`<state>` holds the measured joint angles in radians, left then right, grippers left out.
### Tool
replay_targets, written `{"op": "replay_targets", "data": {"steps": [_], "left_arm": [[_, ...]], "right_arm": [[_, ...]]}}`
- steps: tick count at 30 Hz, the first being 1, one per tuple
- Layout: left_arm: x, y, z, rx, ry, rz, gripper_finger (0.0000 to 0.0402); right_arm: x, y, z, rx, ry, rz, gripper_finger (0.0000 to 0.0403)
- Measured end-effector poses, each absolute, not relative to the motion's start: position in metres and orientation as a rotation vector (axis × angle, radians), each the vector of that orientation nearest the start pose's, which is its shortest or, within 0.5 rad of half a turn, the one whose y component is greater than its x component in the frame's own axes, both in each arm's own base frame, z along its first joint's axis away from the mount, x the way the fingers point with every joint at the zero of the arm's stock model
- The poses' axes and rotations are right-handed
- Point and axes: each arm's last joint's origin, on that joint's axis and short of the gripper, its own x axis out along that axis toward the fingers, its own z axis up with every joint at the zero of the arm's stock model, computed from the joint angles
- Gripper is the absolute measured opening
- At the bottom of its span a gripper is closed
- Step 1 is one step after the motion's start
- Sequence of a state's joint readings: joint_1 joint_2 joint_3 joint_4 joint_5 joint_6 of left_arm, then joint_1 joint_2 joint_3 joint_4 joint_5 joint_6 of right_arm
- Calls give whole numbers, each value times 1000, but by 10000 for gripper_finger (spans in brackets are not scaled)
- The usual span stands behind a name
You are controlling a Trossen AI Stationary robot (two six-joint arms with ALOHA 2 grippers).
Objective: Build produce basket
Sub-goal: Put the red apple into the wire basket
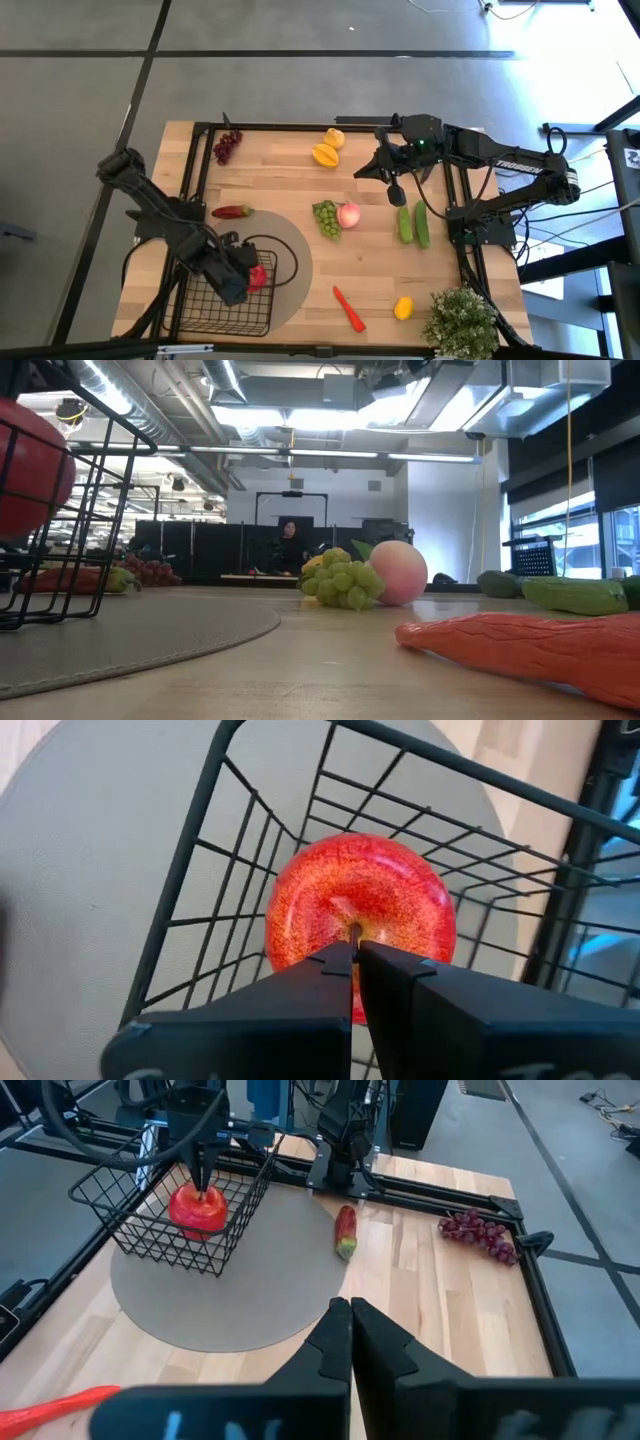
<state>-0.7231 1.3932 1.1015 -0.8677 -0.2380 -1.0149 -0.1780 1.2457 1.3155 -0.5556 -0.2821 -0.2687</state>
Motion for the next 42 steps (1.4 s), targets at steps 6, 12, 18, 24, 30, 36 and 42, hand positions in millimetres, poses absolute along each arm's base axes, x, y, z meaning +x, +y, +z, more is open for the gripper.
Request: {"op": "replay_targets", "data": {"steps": [6,12,18,24,30,36,42], "left_arm": [[210,-176,248,-311,1131,147,0],[217,-183,234,-286,1161,157,0],[223,-183,224,-283,1198,181,0],[224,-186,219,-279,1229,170,0],[225,-185,218,-282,1231,175,16],[227,-183,217,-287,1240,179,55],[229,-181,217,-302,1247,181,79]], "right_arm": [[258,-38,386,-154,455,165,0],[258,-38,386,-155,455,165,0],[258,-38,386,-155,455,164,0],[258,-38,386,-155,454,164,0],[258,-38,386,-156,450,163,0],[258,-38,386,-156,450,163,0],[258,-38,386,-156,451,163,0]]}}
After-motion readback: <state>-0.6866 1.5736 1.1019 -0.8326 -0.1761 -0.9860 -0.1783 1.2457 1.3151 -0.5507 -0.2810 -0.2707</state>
